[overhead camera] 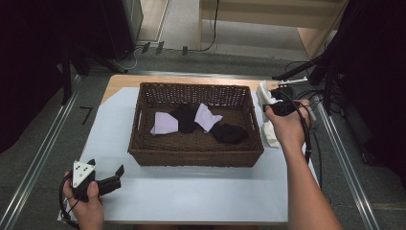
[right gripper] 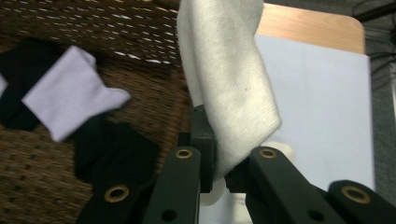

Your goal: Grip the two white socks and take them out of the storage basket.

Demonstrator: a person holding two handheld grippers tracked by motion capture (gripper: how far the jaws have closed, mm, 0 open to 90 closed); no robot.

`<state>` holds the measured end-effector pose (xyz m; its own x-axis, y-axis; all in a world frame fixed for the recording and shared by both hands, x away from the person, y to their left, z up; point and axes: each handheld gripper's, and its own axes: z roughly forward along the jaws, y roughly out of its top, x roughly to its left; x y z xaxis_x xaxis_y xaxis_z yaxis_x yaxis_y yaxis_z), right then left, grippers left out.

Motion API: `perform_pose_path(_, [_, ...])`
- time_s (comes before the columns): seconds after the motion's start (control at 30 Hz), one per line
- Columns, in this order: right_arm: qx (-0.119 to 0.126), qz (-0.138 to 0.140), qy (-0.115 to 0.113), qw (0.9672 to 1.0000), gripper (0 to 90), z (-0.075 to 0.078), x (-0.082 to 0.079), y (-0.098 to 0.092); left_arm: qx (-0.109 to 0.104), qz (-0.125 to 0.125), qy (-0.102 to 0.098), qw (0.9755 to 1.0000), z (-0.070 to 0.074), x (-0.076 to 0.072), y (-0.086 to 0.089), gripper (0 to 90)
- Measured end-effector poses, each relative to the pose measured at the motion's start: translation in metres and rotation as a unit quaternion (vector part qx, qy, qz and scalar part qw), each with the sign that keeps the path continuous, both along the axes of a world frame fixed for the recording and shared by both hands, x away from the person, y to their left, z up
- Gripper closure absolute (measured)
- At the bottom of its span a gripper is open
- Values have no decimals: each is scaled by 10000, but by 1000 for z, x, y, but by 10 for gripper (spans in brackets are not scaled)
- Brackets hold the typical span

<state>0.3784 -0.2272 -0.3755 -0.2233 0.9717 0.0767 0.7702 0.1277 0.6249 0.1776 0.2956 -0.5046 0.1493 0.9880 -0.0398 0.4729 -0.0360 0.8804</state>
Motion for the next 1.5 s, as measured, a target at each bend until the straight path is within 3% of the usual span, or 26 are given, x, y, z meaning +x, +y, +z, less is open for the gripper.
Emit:
perform_pose_path(0.3, [46,-294,266,9992,824,-34,-3,-27,-8,-4,-16,10000,0,0,0,3])
perform_pose_path(0.33, [68,-296,271,9992,768,-39,-3,-30,-12,-4,-15,10000,0,0,0,3])
perform_pose_path(0.37, [92,-317,207,9992,635,-42,-4,-32,-7,-7,-7,10000,0,0,0,3])
perform_pose_path(0.4, [117,-401,119,9991,447,-50,-6,-36,-7,-10,-9,10000,0,0,0,3])
perform_pose_path(0.43, [117,-401,119,9991,447,-50,-6,-36,-4,-11,-6,10000,0,0,0,3])
perform_pose_path(0.47, [176,-395,130,9990,380,-55,-8,-39,-5,-11,-7,10000,0,0,0,3])
perform_pose_path(0.53, [187,-409,111,9989,330,-61,-12,-43,4,-7,-4,10000,0,0,0,3])
perform_pose_path(0.8, [185,-392,-133,9990,242,-83,-39,-62,2,-4,-6,10000,0,0,0,3])
perform_pose_path(0.9, [323,-354,-319,9983,221,-92,-58,-71,-4,-9,0,10000,0,0,0,3])
perform_pose_path(1.17, [551,-393,-512,9964,171,-112,-88,-85,-28,0,-12,10000,0,0,1,3])
perform_pose_path(1.33, [732,-487,-810,9928,148,-127,-118,-104,-32,3,-7,10000,0,0,0,3])
perform_pose_path(1.5, [763,-533,-1021,9904,148,-140,-142,-119,-41,10,-38,10000,0,0,0,3])
